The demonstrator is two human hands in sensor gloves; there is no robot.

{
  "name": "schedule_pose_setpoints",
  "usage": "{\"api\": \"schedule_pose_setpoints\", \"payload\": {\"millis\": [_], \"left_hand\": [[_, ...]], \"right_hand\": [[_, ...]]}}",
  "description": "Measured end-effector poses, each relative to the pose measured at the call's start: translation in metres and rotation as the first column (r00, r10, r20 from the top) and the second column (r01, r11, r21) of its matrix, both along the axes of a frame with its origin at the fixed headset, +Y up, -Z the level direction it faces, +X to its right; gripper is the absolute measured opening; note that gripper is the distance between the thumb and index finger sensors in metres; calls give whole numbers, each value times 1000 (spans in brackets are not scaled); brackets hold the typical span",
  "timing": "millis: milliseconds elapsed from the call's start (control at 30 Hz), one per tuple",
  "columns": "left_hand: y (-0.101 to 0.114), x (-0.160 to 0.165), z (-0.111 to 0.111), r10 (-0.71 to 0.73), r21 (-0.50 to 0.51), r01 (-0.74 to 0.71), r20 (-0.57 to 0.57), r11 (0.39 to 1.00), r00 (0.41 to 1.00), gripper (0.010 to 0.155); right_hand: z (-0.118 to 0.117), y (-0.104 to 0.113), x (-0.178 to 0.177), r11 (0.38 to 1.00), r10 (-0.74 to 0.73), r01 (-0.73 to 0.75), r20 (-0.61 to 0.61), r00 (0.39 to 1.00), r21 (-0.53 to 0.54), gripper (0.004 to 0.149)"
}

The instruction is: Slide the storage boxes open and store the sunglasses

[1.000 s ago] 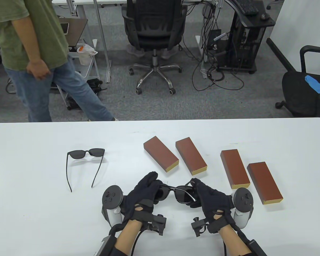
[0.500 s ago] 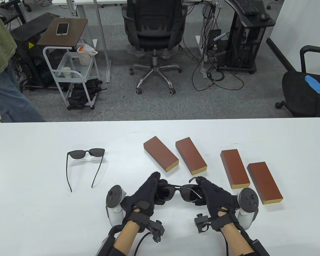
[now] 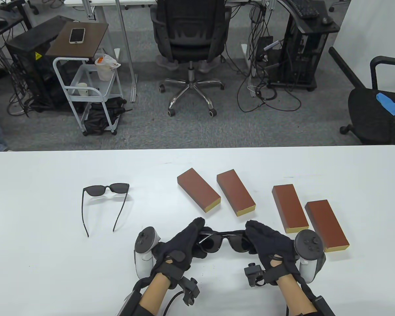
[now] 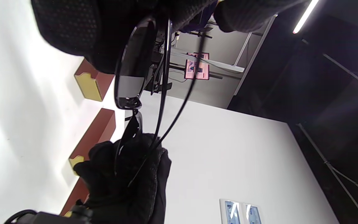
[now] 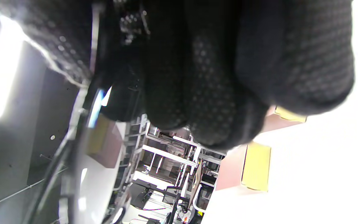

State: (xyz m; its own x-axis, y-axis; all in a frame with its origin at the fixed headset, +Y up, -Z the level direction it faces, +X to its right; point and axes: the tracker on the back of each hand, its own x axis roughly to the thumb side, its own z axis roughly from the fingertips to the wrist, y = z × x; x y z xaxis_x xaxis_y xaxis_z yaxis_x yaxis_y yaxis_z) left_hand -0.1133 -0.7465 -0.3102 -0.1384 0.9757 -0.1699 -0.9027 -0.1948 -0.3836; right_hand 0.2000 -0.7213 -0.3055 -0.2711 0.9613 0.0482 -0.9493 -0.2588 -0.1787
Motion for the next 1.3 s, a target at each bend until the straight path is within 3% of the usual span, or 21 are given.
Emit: {"api": "schedule_pose_setpoints", "payload": {"millis": [167, 333, 433, 533, 667, 733, 833, 933, 1000, 1167, 1300], "left_hand": [[0, -1, -2, -82, -1, 82, 26, 997, 996, 66], [-2, -4, -5, -194, 1, 194, -13, 981, 981, 52], [-6, -6, -5, -183, -19, 183, -34, 983, 982, 51], [-9, -7, -6, -196, -23, 195, -46, 981, 980, 50], [-13, -9, -7, -245, -17, 244, -47, 970, 968, 50], [-14, -9, -8, -246, -17, 245, -39, 969, 968, 50], [-15, -7, -8, -255, -5, 255, -19, 967, 967, 50], [-14, -4, -8, -275, 15, 275, 1, 961, 962, 50], [-15, -4, -8, -286, 21, 285, 5, 958, 958, 50], [-12, -5, -8, -334, 37, 334, -6, 942, 943, 50], [-3, -9, -6, -466, 83, 474, -95, 877, 880, 50]], "right_hand": [[1, 5, 0, 996, 85, -85, 2, 996, 8, 42], [2, 10, -2, 988, 148, -148, -4, 989, 52, 41], [3, 16, -6, 956, 273, -272, 6, 962, 112, 42], [8, 22, -13, 876, 440, -440, 48, 897, 199, 52], [14, 29, -33, 756, 593, -547, -21, 805, 359, 48], [18, 31, -46, 663, 695, -611, -54, 717, 431, 45], [26, 32, -67, 461, 837, -729, 24, 546, 506, 44], [32, 31, -79, 333, 888, -776, 98, 449, 537, 40], [33, 30, -82, 300, 901, -792, 116, 419, 532, 38], [31, 27, -85, 293, 911, -805, 105, 399, 516, 38], [30, 23, -87, 286, 924, -817, 84, 374, 501, 39]]}}
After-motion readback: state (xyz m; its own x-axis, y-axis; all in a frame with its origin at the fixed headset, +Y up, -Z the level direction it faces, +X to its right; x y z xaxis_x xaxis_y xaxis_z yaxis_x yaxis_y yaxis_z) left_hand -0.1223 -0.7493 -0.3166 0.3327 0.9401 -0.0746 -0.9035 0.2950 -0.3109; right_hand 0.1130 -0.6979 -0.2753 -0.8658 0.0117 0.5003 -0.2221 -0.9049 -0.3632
